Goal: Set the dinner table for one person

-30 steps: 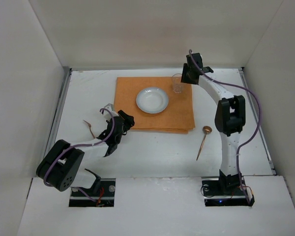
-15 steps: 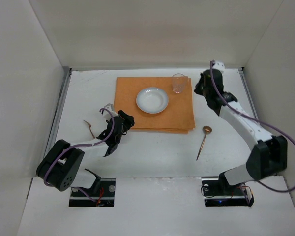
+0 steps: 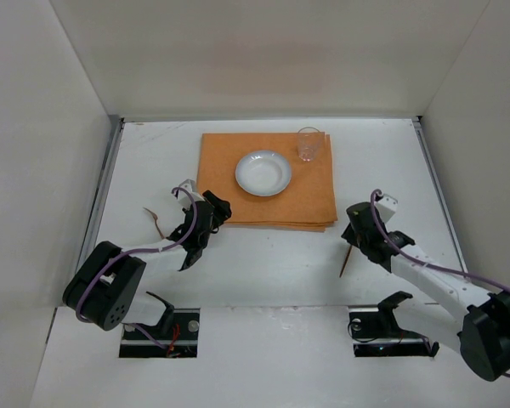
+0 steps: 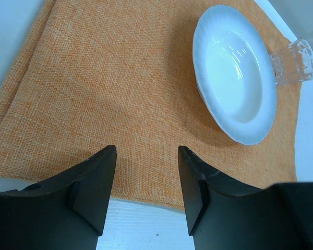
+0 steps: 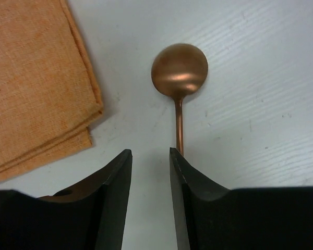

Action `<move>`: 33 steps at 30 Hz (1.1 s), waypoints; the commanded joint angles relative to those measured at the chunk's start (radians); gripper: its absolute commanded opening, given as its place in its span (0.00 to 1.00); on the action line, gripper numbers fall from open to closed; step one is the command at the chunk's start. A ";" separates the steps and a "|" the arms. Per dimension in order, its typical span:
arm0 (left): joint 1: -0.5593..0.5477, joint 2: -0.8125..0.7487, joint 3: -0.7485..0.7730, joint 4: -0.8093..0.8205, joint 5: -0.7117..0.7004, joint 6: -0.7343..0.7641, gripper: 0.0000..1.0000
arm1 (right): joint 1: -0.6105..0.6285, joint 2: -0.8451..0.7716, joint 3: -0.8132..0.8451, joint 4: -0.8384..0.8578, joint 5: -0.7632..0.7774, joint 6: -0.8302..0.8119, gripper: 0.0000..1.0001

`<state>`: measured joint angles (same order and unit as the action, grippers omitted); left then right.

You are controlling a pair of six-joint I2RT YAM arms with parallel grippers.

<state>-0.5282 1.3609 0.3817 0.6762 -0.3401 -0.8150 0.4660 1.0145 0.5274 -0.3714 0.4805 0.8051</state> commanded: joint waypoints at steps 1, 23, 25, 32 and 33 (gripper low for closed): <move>0.001 0.006 0.017 0.014 0.007 -0.003 0.48 | 0.015 -0.033 -0.030 -0.029 0.017 0.127 0.41; 0.010 -0.006 0.008 0.028 0.033 -0.010 0.48 | -0.060 0.161 -0.017 0.083 -0.048 -0.013 0.12; 0.007 -0.009 0.008 0.028 0.026 -0.004 0.48 | -0.059 0.115 0.003 0.043 -0.014 -0.044 0.09; 0.004 0.006 0.017 0.028 0.032 -0.007 0.48 | 0.022 0.038 0.190 0.056 -0.016 -0.226 0.09; 0.010 0.010 0.017 0.028 0.036 -0.007 0.48 | 0.036 0.077 0.221 0.102 -0.035 -0.250 0.09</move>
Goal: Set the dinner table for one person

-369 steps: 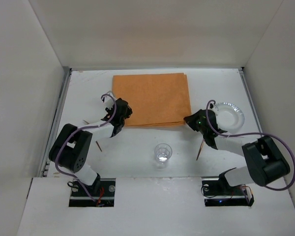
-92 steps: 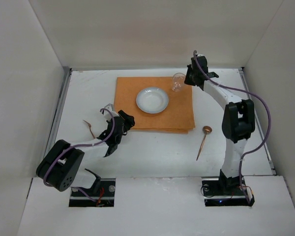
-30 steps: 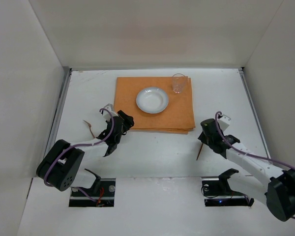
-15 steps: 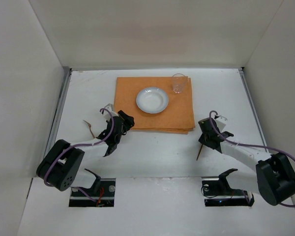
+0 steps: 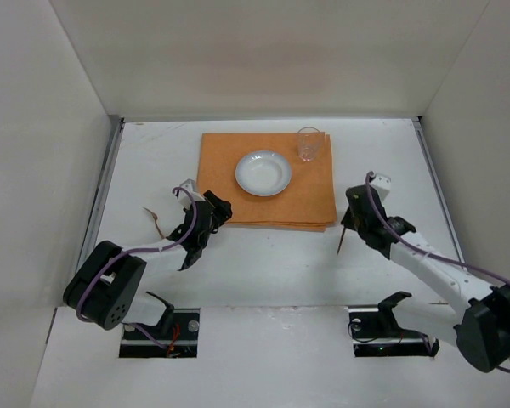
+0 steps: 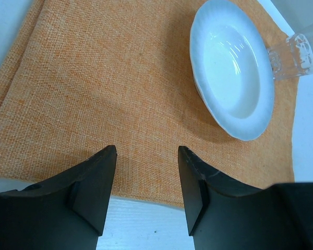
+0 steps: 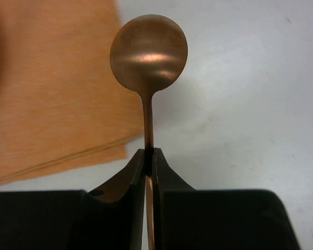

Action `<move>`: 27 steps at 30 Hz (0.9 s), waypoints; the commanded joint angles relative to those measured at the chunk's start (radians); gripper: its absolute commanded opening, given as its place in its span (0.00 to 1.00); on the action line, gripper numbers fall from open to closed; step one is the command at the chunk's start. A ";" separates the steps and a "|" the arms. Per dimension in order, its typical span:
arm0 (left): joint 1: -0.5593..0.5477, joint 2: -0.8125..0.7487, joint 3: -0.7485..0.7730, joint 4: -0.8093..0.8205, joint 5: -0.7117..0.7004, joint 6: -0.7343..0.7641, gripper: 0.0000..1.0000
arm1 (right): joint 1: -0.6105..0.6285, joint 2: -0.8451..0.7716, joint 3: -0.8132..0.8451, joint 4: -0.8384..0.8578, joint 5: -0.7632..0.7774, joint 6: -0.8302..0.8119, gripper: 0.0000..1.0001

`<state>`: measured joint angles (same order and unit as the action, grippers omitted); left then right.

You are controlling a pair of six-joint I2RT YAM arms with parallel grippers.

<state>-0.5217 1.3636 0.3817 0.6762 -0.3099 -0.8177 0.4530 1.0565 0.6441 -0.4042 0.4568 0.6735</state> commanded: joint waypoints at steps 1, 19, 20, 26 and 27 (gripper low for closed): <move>0.007 0.008 0.016 0.028 0.009 -0.008 0.48 | 0.060 0.086 0.139 0.168 -0.036 -0.138 0.09; 0.009 -0.012 0.008 0.026 -0.008 0.005 0.48 | -0.001 0.717 0.519 0.331 -0.250 -0.241 0.10; 0.015 -0.011 0.008 0.025 -0.002 0.002 0.48 | -0.007 0.730 0.516 0.332 -0.259 -0.227 0.11; -0.002 -0.017 0.013 0.019 -0.023 0.018 0.48 | -0.023 0.763 0.497 0.367 -0.262 -0.204 0.21; 0.001 -0.015 0.013 0.019 -0.020 0.018 0.48 | -0.023 0.763 0.497 0.367 -0.262 -0.206 0.24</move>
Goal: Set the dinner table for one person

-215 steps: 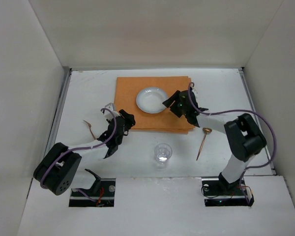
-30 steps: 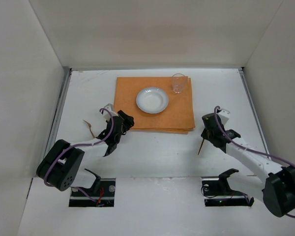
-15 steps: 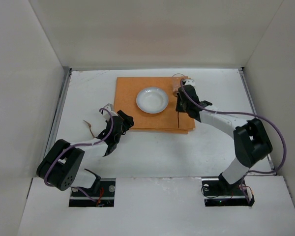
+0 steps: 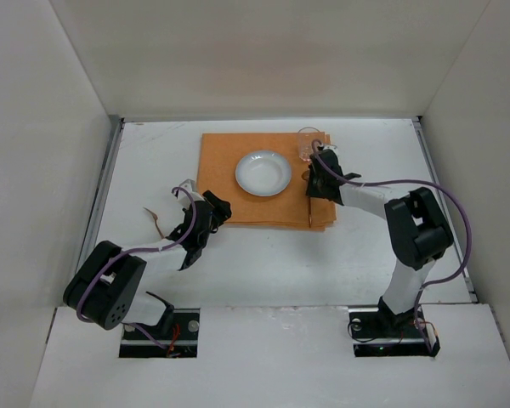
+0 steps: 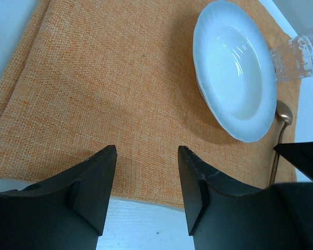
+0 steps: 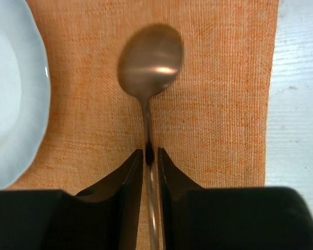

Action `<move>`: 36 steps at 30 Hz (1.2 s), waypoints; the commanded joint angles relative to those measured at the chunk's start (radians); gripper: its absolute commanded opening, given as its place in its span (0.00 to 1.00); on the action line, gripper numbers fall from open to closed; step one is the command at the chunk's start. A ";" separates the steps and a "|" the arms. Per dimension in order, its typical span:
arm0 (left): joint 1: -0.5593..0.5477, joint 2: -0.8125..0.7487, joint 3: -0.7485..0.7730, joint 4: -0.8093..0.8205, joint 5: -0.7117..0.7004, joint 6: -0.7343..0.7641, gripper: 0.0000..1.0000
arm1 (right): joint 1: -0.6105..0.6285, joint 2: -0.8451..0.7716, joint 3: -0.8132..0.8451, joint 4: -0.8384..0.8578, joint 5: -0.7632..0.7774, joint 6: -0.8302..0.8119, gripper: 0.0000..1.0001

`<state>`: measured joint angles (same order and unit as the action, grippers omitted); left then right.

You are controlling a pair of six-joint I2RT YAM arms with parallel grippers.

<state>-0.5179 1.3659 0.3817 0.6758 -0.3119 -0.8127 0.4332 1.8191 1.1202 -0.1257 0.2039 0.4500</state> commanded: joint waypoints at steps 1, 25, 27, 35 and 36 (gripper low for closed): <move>0.000 -0.021 0.010 0.019 -0.015 0.009 0.48 | -0.001 -0.001 0.021 0.089 -0.006 0.016 0.27; -0.018 -0.183 0.138 -0.341 -0.144 0.147 0.23 | 0.166 -0.595 -0.421 0.345 0.155 0.127 0.10; 0.006 -0.238 0.141 -0.439 -0.173 0.152 0.22 | 0.190 -0.601 -0.460 0.394 0.161 0.124 0.12; 0.103 -0.462 0.152 -0.962 -0.309 0.080 0.42 | 0.229 -0.610 -0.519 0.466 0.106 0.156 0.25; 0.117 -0.478 0.151 -1.023 -0.314 0.058 0.45 | 0.232 -0.607 -0.520 0.472 0.106 0.156 0.25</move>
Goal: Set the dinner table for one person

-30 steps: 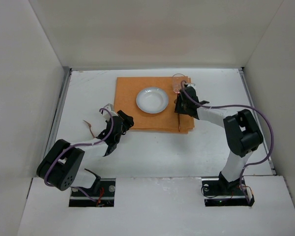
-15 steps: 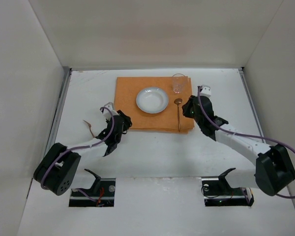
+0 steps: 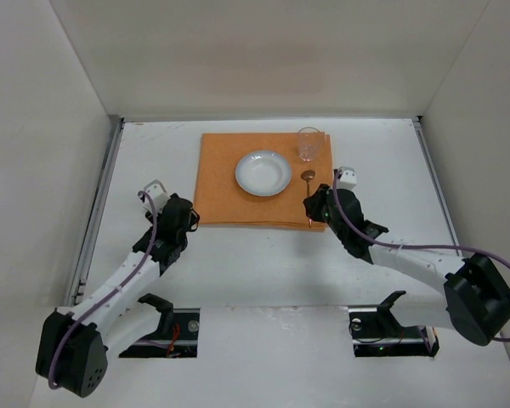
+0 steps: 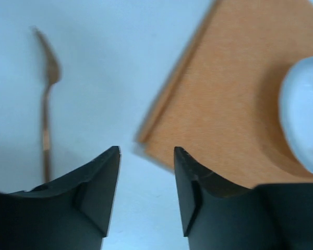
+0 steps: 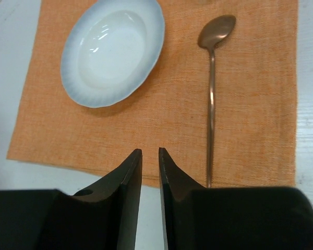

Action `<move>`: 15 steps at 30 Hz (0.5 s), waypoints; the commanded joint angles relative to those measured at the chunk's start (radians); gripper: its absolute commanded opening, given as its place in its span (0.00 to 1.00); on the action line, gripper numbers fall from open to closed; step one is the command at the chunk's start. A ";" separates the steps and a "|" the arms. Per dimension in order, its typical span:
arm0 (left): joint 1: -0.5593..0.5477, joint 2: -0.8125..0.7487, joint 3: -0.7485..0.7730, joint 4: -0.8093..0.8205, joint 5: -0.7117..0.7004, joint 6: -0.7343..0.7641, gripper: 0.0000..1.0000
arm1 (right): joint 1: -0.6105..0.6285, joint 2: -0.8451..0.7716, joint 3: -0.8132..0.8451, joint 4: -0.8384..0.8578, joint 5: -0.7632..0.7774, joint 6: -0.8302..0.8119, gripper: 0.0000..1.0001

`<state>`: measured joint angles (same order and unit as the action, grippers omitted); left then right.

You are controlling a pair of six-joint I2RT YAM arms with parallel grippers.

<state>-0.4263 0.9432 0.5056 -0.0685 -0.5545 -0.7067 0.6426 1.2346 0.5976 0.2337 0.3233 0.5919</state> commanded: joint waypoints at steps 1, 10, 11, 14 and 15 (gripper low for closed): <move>0.045 -0.063 0.027 -0.330 -0.079 -0.063 0.48 | 0.024 -0.020 0.001 0.115 -0.013 0.014 0.26; 0.182 0.084 -0.025 -0.162 0.002 -0.031 0.33 | 0.024 0.000 -0.002 0.119 -0.030 0.014 0.30; 0.185 0.100 -0.035 -0.128 0.001 -0.031 0.32 | 0.024 0.000 -0.004 0.119 -0.032 0.014 0.30; 0.211 0.161 -0.038 -0.085 0.011 -0.031 0.29 | 0.024 0.008 -0.005 0.119 -0.038 0.016 0.30; 0.215 0.179 -0.036 -0.083 0.004 -0.033 0.28 | 0.024 0.011 -0.002 0.119 -0.043 0.016 0.30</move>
<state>-0.2302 1.0912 0.4774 -0.2138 -0.5598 -0.7513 0.6571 1.2381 0.5934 0.2897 0.2985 0.6003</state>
